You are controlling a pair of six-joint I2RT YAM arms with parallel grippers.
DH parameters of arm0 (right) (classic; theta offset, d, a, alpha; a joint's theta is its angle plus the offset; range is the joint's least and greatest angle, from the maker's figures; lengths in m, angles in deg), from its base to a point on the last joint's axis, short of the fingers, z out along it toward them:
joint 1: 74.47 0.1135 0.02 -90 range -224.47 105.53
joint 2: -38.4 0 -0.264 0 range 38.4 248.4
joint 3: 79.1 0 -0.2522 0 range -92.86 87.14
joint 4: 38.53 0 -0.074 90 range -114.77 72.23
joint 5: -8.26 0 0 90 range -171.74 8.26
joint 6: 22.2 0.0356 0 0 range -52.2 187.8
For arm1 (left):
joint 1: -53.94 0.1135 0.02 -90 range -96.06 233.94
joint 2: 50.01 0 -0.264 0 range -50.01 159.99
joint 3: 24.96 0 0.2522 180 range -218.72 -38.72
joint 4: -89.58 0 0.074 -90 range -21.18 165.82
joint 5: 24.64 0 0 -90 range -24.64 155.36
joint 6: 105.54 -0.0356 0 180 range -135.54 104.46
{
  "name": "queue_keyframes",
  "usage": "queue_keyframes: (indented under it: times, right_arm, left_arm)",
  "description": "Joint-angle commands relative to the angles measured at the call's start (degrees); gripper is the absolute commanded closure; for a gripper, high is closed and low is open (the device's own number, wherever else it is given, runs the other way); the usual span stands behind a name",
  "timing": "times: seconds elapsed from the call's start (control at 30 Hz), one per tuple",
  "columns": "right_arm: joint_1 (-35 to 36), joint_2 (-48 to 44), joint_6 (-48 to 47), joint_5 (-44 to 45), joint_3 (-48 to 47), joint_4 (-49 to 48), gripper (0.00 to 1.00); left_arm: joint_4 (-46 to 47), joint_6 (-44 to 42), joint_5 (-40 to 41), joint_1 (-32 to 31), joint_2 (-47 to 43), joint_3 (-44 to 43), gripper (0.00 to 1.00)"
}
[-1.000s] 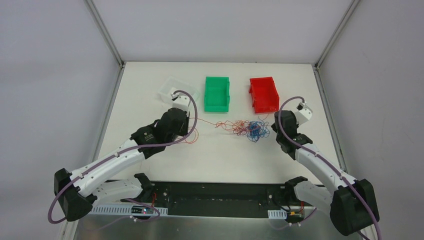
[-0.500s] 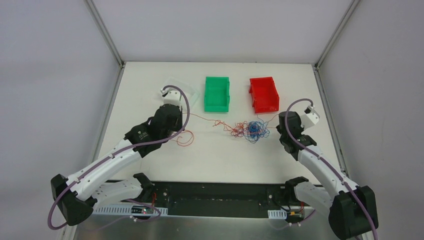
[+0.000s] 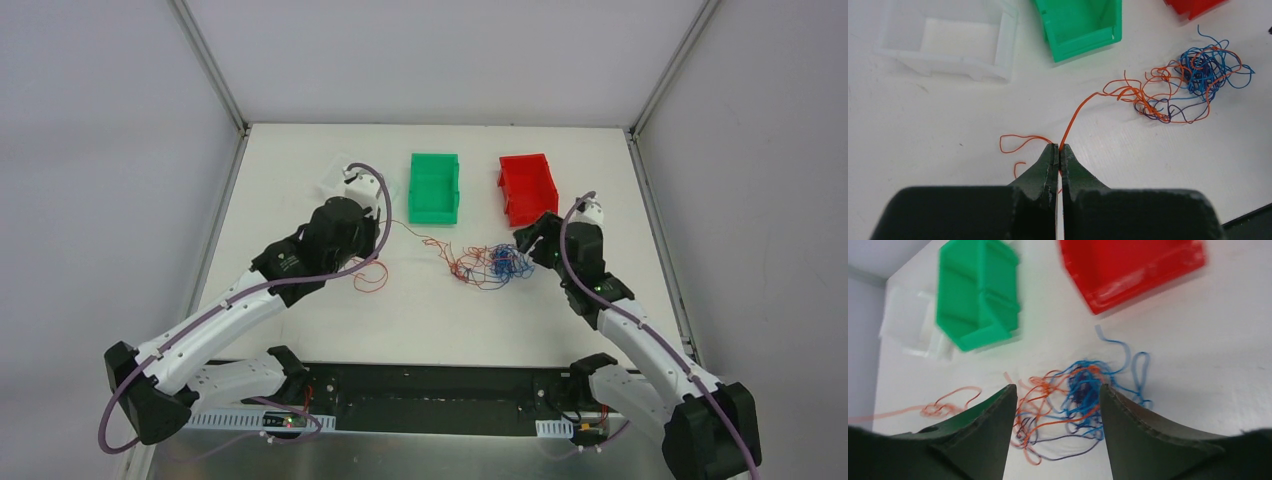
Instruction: Untangle the cables
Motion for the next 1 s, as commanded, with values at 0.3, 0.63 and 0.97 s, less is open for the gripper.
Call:
queue_keyframes:
  times: [0.3, 0.63, 0.97]
  right_arm:
    - [20.8, 16.4, -24.7, -22.0, -16.1, -14.8, 0.35]
    - [23.4, 32.1, -28.8, -24.6, -28.0, -16.7, 0.4]
    - [22.7, 36.6, -12.4, -3.2, -20.1, -19.9, 0.69]
  left_arm:
    - [5.0, -7.0, -7.1, 0.3, 2.0, -7.4, 1.0]
    - [5.1, -8.7, -7.9, 0.3, 2.7, -11.0, 1.0]
    - [8.6, -10.0, 2.6, 0.9, -0.6, -13.5, 1.0]
